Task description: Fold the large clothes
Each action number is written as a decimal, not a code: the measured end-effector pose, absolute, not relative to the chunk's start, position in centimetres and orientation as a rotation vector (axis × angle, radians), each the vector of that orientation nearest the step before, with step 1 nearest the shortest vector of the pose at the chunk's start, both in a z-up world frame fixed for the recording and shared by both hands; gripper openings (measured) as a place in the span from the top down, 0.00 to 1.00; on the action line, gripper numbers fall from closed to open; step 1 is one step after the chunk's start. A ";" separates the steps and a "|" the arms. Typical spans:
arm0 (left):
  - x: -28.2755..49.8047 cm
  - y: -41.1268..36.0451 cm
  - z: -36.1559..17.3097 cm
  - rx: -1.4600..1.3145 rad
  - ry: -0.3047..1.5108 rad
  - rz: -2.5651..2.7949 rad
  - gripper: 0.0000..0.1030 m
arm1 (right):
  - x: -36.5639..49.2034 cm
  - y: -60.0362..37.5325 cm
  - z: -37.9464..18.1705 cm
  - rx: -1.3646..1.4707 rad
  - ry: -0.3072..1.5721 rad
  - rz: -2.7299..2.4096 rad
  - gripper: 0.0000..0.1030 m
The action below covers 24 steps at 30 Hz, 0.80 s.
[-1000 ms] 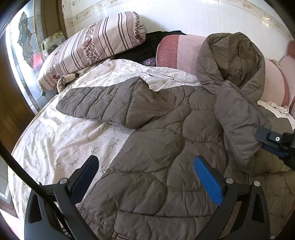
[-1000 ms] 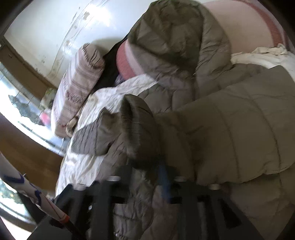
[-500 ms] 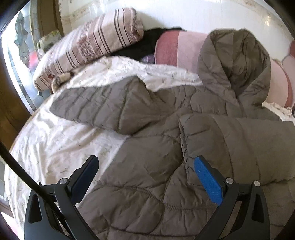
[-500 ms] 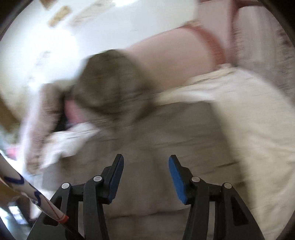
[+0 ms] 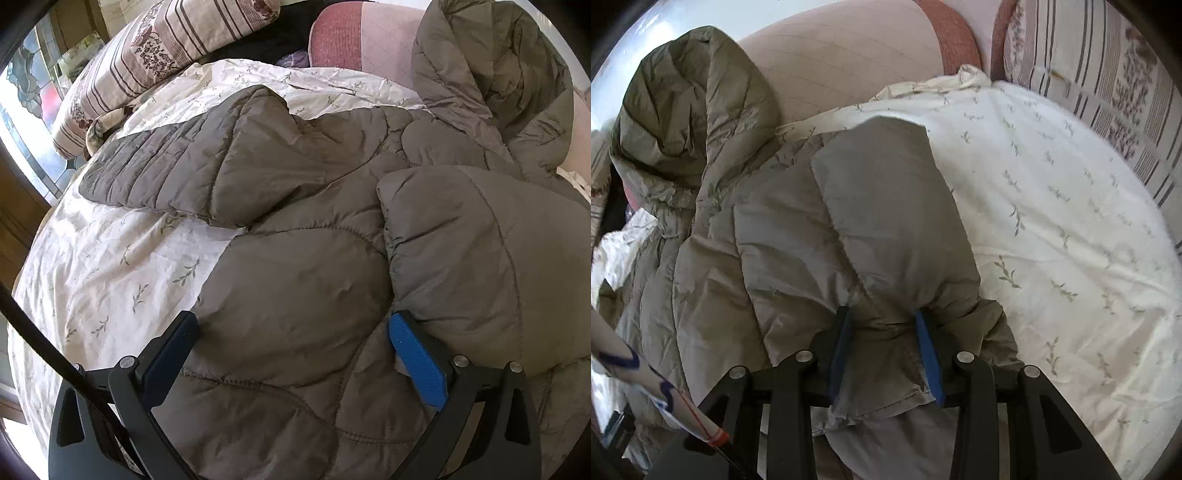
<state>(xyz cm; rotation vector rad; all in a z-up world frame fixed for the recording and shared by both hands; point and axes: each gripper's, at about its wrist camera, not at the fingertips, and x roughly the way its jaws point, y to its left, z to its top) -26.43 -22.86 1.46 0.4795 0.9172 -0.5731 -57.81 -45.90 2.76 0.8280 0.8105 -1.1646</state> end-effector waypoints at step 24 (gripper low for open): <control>-28.0 -22.8 2.8 0.475 0.856 -0.649 0.00 | -50.2 -41.1 2.6 0.716 0.875 -0.975 0.52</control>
